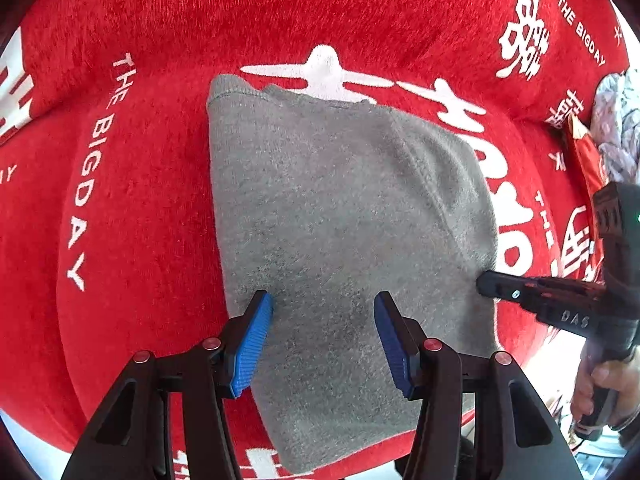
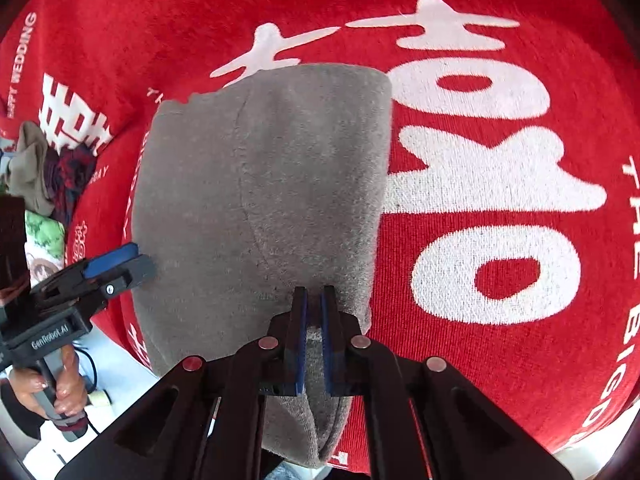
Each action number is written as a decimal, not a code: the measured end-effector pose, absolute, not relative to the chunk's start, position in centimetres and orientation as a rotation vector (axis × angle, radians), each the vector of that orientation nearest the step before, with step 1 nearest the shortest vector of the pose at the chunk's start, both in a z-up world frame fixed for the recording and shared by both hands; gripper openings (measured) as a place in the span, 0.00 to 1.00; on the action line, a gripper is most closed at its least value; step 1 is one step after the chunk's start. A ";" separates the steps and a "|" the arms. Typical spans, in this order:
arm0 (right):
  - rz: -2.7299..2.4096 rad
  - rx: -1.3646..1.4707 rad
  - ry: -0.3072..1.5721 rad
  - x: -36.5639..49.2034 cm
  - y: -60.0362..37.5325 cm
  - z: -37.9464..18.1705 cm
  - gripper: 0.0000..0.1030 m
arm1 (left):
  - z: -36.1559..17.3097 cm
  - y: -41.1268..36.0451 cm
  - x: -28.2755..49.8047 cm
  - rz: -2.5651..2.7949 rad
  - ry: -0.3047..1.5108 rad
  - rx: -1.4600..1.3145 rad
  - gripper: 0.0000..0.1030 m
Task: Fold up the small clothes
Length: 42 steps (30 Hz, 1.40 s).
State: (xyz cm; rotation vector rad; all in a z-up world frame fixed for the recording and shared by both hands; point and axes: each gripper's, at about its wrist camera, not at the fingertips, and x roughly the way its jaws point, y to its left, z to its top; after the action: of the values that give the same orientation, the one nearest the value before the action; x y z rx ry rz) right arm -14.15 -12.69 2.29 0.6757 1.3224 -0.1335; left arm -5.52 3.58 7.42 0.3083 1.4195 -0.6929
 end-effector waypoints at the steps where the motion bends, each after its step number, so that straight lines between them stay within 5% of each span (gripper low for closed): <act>1: -0.135 0.667 1.328 -14.1 -12.6 2.4 0.05 | 7.4 3.6 -5.6 -0.686 1.419 0.320 0.54; 42: -0.275 0.759 1.510 -18.7 -11.0 8.8 0.10 | 14.2 5.1 -9.5 -0.547 1.535 0.439 0.54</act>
State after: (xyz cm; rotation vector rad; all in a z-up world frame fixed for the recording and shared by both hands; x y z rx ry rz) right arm -18.67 -10.97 8.80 0.7585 1.5102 -0.2755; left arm -9.48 5.11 14.18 0.4395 1.5350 -0.5473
